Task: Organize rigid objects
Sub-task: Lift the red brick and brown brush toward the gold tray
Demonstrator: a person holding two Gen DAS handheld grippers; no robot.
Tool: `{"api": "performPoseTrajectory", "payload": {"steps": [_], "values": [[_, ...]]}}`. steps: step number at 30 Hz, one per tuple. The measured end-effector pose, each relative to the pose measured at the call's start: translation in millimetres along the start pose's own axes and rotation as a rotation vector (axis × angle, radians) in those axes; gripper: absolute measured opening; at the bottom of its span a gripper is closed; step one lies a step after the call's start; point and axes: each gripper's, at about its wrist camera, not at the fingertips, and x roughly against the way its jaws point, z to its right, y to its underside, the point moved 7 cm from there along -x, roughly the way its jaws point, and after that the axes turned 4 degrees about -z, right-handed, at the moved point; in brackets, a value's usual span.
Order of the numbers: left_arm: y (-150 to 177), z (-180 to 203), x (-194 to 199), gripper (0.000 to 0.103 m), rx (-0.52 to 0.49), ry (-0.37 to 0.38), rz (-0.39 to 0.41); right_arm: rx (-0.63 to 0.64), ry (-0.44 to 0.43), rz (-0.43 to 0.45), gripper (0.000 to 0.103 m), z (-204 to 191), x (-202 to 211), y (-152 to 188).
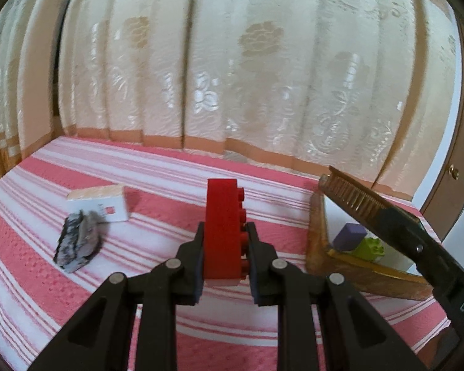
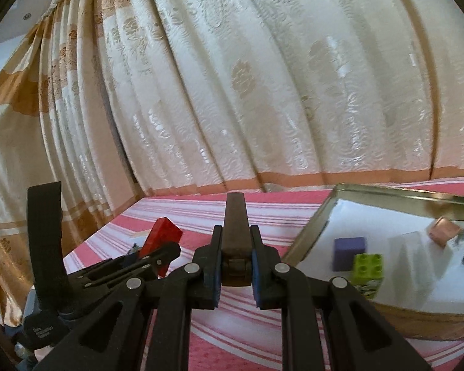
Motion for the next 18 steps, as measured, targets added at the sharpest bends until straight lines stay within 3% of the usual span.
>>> {"api": "performPoseTrajectory", "payload": {"steps": [18], "values": [[-3, 101, -13, 0.021, -0.083, 0.114, 0.004, -0.067, 0.169, 0.087, 0.017, 100, 47, -16]]}}
